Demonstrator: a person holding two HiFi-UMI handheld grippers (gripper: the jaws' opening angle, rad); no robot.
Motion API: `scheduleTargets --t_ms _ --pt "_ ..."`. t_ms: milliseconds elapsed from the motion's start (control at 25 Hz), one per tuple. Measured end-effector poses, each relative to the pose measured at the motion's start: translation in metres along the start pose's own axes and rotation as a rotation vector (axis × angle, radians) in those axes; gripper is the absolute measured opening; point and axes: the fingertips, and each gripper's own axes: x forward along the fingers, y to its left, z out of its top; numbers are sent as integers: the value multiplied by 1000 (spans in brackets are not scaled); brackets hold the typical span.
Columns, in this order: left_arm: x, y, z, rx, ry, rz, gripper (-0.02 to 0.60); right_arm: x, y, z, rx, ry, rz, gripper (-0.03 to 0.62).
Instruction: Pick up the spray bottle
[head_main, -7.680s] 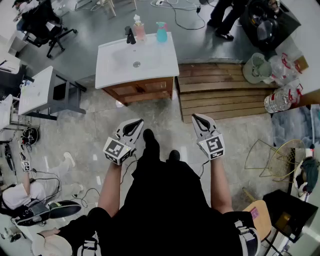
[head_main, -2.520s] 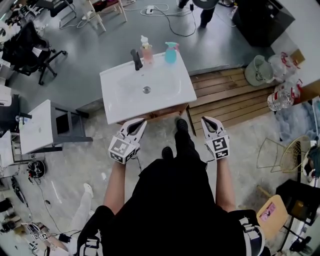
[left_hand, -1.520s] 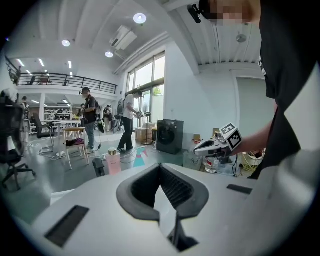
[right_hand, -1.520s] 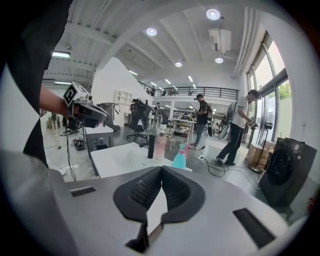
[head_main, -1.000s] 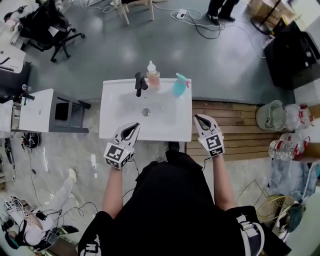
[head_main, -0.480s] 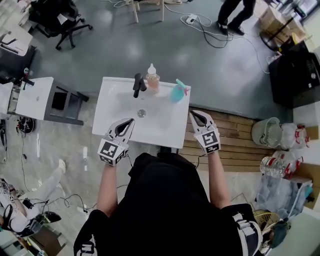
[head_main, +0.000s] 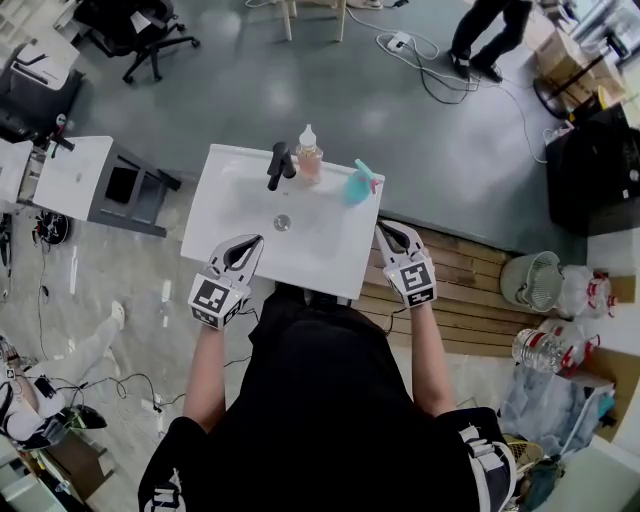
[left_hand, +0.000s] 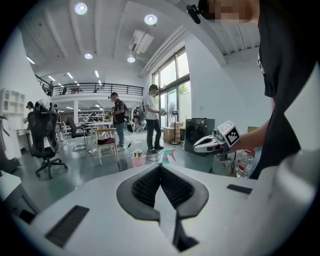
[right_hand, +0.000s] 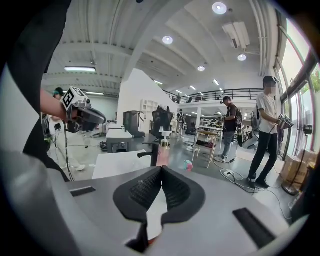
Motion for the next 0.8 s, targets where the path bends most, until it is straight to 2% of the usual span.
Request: scheduleTargets --t_ms 360,800 --pt "8 -5 2 13 13 3 21 6 -10 4 -13 -6 14 17" --pt "18 9 9 13 16 3 21 22 -18 16 -31 -22 48 17"
